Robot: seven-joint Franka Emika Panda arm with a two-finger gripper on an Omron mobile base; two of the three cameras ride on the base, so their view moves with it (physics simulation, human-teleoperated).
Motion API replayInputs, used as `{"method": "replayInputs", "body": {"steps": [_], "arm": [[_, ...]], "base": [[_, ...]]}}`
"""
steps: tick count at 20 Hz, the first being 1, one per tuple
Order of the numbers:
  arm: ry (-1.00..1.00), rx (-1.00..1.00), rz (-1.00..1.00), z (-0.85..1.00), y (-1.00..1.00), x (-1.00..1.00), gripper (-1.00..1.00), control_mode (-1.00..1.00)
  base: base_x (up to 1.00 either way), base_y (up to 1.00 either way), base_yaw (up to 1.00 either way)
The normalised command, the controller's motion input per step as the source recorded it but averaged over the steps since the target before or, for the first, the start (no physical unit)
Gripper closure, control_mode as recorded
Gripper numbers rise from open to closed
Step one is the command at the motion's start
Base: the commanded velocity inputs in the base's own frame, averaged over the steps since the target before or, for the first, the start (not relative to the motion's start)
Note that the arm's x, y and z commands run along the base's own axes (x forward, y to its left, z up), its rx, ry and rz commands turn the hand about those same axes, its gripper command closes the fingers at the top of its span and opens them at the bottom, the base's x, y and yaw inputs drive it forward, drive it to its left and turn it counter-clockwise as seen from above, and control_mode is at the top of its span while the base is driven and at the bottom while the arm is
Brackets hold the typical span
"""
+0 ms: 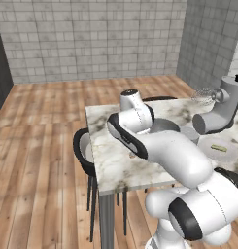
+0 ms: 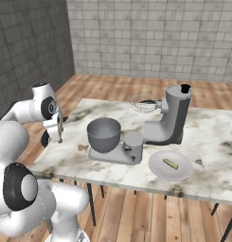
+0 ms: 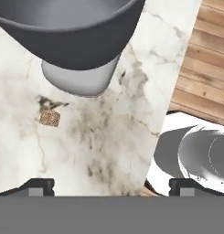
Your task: Add butter and sugar cubes to the stand mixer bowl and then turn on the stand mixer to begin making frosting.
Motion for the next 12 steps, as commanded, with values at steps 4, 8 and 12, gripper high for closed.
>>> {"method": "replayInputs", "body": {"steps": [4,8,12], "arm": [[-0.03,0.0,-0.44,-0.26,0.22,0.18,-1.0,-1.0],[-0.05,-0.05,-0.4,-0.26,0.0,0.25,-1.0,-1.0],[-0.03,-0.08,-0.32,-0.2,-0.02,0.38,-1.0,-1.0]], "base": [[0.0,0.0,0.0],[0.0,0.0,0.0],[0.0,0.0,0.0]]}}
